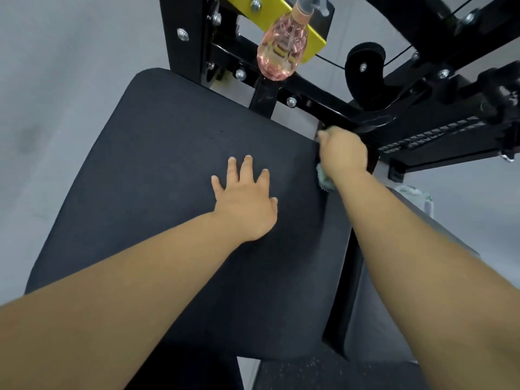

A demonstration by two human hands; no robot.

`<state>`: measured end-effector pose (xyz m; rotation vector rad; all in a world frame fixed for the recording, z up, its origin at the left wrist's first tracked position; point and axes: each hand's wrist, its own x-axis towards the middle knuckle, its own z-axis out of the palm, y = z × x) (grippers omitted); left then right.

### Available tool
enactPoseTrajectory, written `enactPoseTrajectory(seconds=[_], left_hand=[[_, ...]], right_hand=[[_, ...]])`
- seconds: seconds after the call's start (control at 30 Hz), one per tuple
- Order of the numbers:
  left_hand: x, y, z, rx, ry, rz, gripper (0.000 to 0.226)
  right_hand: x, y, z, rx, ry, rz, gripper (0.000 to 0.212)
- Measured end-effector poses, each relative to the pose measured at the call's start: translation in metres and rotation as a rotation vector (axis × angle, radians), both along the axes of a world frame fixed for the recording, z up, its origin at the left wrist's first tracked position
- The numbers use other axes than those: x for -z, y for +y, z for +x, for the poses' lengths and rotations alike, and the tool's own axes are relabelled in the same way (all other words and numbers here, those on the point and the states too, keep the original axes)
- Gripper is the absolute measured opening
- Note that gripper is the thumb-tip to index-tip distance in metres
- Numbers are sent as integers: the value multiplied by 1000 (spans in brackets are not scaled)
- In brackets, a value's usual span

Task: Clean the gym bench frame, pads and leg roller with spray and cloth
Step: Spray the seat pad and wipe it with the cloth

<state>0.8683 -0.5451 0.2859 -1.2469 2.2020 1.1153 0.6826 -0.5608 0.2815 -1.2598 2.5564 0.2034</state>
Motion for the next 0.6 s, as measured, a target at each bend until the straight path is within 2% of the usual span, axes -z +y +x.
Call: enactPoseTrajectory(seconds=[0.1,0.2,0.4,0.53,0.6], left_hand=[[5,2,1,6,-1,-44,58],[8,3,6,14,17,-47,59],[5,7,12,-10,42,-59,57],[-2,29,12,-15,36,-59,59],[-2,42,13,18,33,-60,60]], right_hand=[[14,-44,22,-141,-39,46,41],[15,-36,18,-131,-50,46,50],[5,59,-1,104,-81,-296,31],[10,82,33,218,-94,-287,66],[15,77,34,204,-59,-249,76]])
